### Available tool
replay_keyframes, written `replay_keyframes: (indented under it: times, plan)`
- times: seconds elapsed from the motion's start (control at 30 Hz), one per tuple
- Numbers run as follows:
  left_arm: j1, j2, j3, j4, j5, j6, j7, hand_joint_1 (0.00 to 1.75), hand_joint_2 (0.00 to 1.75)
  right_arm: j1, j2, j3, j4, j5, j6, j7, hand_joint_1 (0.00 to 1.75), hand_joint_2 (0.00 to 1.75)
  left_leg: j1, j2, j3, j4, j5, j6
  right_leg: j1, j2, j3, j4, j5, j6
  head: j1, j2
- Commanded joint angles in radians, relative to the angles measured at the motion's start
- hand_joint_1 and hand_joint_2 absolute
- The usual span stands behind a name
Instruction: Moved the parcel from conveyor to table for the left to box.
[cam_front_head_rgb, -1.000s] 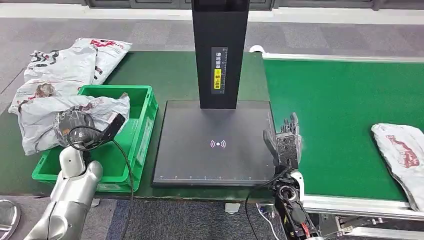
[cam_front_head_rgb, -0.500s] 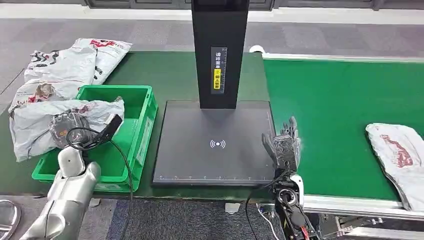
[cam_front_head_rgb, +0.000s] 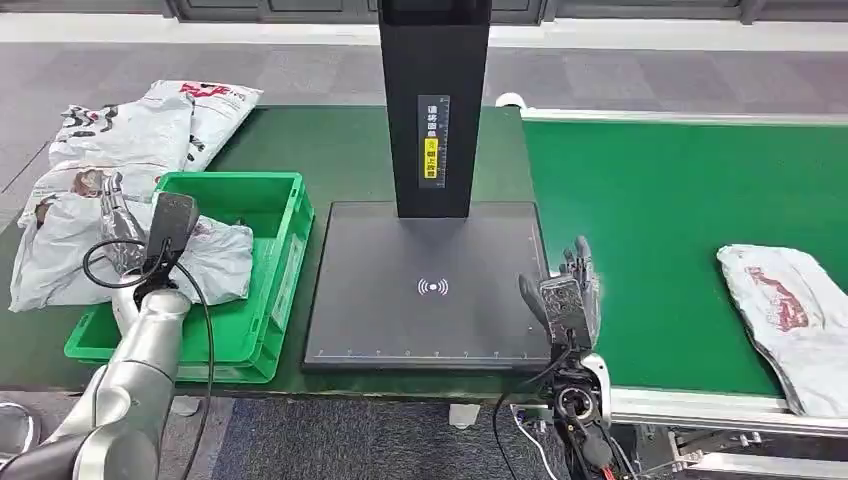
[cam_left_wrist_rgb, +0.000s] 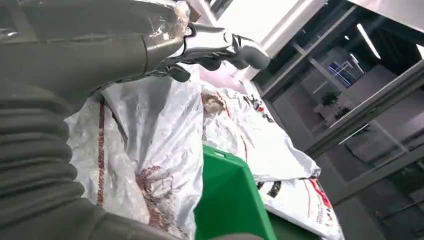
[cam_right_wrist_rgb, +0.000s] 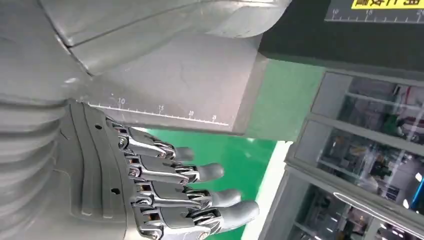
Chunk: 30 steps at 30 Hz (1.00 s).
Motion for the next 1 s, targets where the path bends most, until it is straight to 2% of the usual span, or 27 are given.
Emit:
replay_keyframes:
  times: [0.03,0.37,0.5,0.53,0.57,0.63,0.7,0.77,0.8,0.9,1.0]
  plan:
    - [-0.054,-0.041,0.053,0.053,0.069,-0.02,-0.033,0.0,0.0,-0.018,0.009,-0.068,0.012,-0.003,0.0,0.0,0.0,1.75,0.001,-0.002,-0.001,0.0,0.0,0.0,0.001,-0.002,0.0,-0.001,0.0,0.0,0.0,0.0]
    - [-0.052,-0.048,0.022,0.047,0.108,-0.03,-0.05,0.0,0.0,-0.028,0.009,-0.07,0.019,-0.006,0.001,0.002,0.0,1.75,0.0,-0.002,-0.002,-0.001,0.0,0.0,0.001,-0.001,-0.002,-0.001,0.0,0.0,0.0,0.0]
    - [-0.033,-0.074,-0.018,-0.03,0.263,-0.06,-0.127,0.0,0.0,-0.031,0.006,-0.075,0.016,-0.012,-0.004,-0.002,0.0,1.75,0.0,-0.003,-0.003,-0.001,0.0,0.0,0.001,-0.003,-0.002,-0.001,0.0,0.0,0.0,0.0]
    - [-0.024,-0.086,-0.021,-0.055,0.311,-0.098,-0.143,0.0,0.0,-0.029,0.005,-0.074,0.014,-0.012,-0.007,-0.004,0.0,1.75,0.0,-0.003,-0.003,0.0,0.0,0.0,0.001,-0.002,-0.002,-0.001,0.0,0.0,0.0,0.0]
    - [-0.007,-0.104,-0.052,-0.085,0.367,-0.221,-0.156,0.0,0.0,-0.025,0.003,-0.077,0.01,-0.016,-0.014,-0.009,0.0,1.75,0.0,-0.002,-0.003,0.0,0.0,0.0,0.001,-0.001,-0.003,0.0,-0.001,0.0,0.0,0.0]
    - [0.017,-0.133,-0.126,-0.104,0.391,-0.298,-0.129,0.0,0.0,-0.027,-0.002,-0.078,0.015,-0.015,-0.019,-0.013,0.0,1.75,0.0,-0.004,-0.003,-0.001,0.0,0.0,0.001,-0.003,-0.002,-0.001,-0.001,0.0,0.0,0.0]
    - [0.062,-0.181,-0.216,-0.127,0.439,-0.421,-0.179,0.0,0.0,-0.044,-0.006,-0.052,0.033,0.017,-0.017,-0.024,0.0,1.75,-0.001,-0.006,-0.002,-0.002,0.0,0.001,0.0,-0.005,0.0,-0.002,-0.001,0.001,0.0,0.0]
    - [0.125,-0.23,-0.295,-0.169,0.443,-0.402,-0.211,0.0,0.0,-0.071,0.001,-0.028,0.048,0.041,-0.024,-0.023,0.0,1.75,-0.001,-0.006,-0.002,-0.002,0.001,0.001,0.0,-0.005,0.001,-0.003,-0.001,0.001,0.0,0.0]
    - [0.144,-0.247,-0.333,-0.181,0.43,-0.355,-0.239,0.0,1.75,-0.091,0.005,-0.017,0.06,0.05,-0.027,-0.017,0.0,1.75,-0.001,-0.004,-0.002,-0.002,0.0,0.001,-0.001,-0.003,-0.001,-0.002,-0.001,0.001,0.0,0.0]
    - [0.146,-0.257,-0.408,-0.174,0.494,-0.401,-0.239,0.0,1.75,-0.141,0.007,0.008,0.11,0.076,-0.035,-0.002,0.0,1.75,-0.002,-0.003,-0.003,-0.002,-0.001,0.002,-0.002,-0.002,0.0,-0.002,0.0,0.001,0.0,0.0]
    - [0.141,-0.258,-0.419,-0.166,0.502,-0.406,-0.238,0.0,1.75,-0.154,0.009,0.007,0.129,0.075,-0.039,-0.004,0.0,1.75,-0.003,-0.003,-0.001,-0.001,-0.002,0.003,-0.004,-0.003,0.001,-0.001,-0.001,0.002,0.0,0.0]
